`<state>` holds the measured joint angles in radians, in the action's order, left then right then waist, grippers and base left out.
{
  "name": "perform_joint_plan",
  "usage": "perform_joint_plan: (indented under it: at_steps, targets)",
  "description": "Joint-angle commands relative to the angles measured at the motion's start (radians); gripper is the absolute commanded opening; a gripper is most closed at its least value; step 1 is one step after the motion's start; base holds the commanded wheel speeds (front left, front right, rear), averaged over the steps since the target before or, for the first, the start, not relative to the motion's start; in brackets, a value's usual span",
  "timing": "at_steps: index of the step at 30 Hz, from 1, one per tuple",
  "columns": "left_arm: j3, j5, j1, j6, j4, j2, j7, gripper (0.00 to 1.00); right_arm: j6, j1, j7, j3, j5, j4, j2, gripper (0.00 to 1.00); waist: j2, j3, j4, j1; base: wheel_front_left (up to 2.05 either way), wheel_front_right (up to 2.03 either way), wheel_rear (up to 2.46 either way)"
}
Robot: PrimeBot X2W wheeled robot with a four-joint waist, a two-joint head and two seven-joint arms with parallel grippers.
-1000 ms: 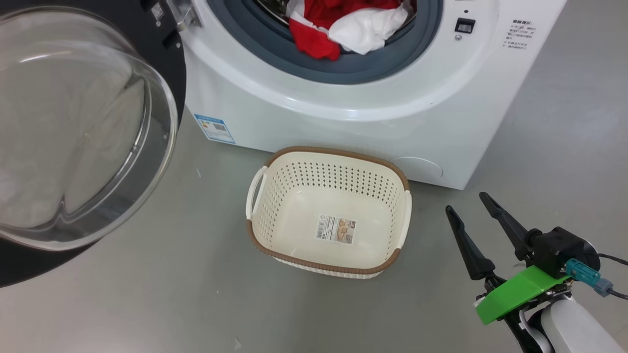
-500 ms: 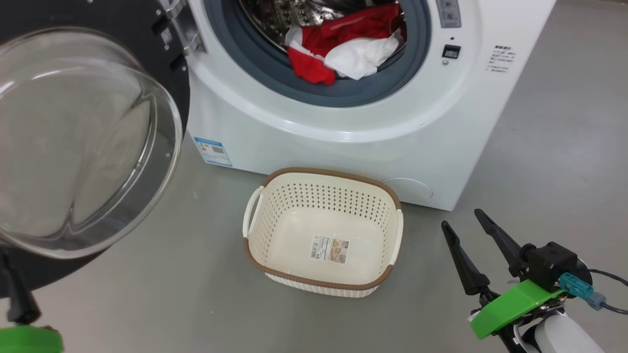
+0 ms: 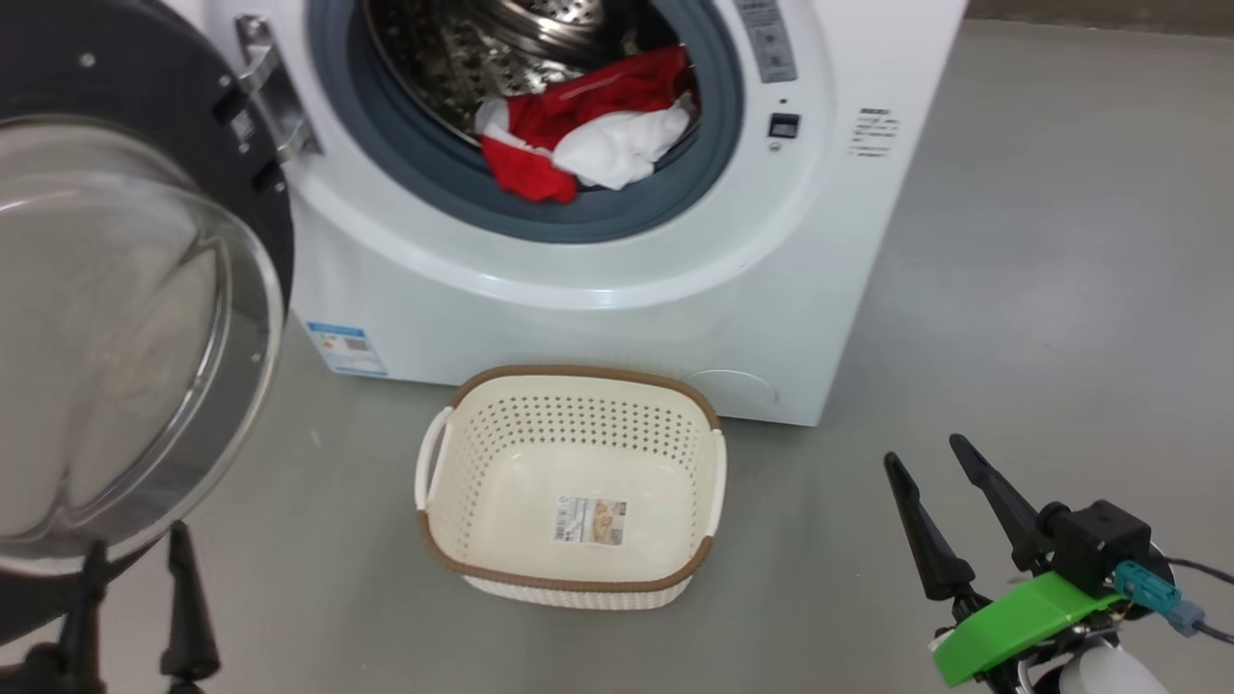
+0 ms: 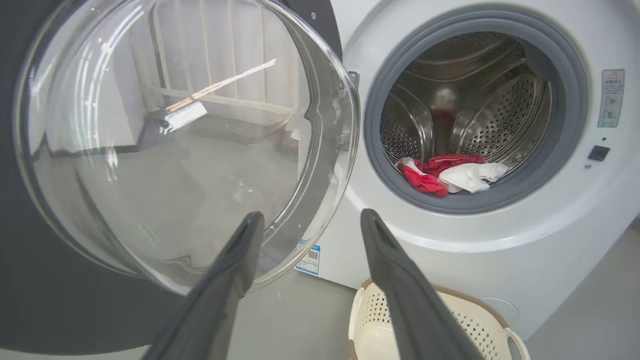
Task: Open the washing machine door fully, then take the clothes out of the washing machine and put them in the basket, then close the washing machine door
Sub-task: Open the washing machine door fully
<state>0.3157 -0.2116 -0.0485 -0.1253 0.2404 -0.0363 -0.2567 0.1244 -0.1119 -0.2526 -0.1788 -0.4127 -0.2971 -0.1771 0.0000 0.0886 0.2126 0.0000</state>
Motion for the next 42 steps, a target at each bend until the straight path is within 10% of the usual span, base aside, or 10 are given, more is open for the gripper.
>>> perform_joint_plan:
  at_steps: [1,42]
  targets:
    - [0.020,-0.007,0.000,-0.005,-0.032,-0.018,-0.005,1.00,0.006,0.006,-0.009,-0.015,0.000,0.025,-0.003,1.00,0.0000,-0.015,-0.037,0.0000,0.00,0.00,0.00]
    - [-0.195,-0.057,0.167,-0.005,-0.172,-0.016,-0.005,1.00,0.006,0.083,-0.009,0.097,-0.002,0.059,0.004,1.00,0.0000,-0.048,-0.349,0.0000,0.00,0.00,0.00]
